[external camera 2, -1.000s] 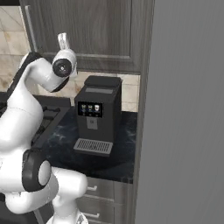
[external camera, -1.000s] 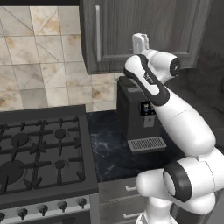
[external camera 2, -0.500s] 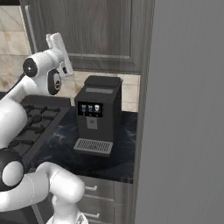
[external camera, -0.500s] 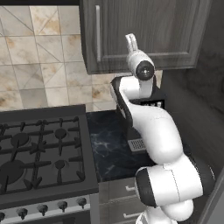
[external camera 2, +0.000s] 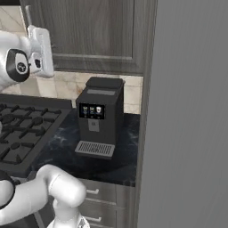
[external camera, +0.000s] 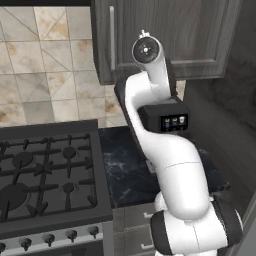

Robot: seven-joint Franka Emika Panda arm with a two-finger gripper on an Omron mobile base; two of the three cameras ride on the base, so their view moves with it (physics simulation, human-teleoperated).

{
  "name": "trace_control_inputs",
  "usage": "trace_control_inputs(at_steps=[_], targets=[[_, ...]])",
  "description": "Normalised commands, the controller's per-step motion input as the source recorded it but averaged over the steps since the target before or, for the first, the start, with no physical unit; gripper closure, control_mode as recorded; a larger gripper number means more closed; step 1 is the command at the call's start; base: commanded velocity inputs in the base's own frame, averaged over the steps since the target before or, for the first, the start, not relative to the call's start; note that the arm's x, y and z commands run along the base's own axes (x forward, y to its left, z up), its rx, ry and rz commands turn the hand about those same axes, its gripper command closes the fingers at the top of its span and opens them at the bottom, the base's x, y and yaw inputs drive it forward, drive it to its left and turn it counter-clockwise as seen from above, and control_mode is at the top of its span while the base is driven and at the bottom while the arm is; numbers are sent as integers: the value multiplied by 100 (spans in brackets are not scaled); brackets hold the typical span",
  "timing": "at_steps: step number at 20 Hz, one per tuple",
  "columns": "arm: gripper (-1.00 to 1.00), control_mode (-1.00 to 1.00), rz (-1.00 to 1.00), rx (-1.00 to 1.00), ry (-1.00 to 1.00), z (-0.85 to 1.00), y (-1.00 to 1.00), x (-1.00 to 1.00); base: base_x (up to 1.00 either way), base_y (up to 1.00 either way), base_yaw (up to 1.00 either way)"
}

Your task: Pick the mango from the counter and place it in the cabinet. Then close the cabinet.

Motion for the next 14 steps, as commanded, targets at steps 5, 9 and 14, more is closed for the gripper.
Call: trace_control_inputs(at_steps=[5, 9, 14], targets=[[-100, -100, 0, 0, 2, -5, -40, -100, 0, 0, 0], [-100, -100, 0, 4, -11, -41, -58, -100, 0, 0, 0], [-100, -100, 0, 7, -18, -75, -70, -100, 0, 0, 0]])
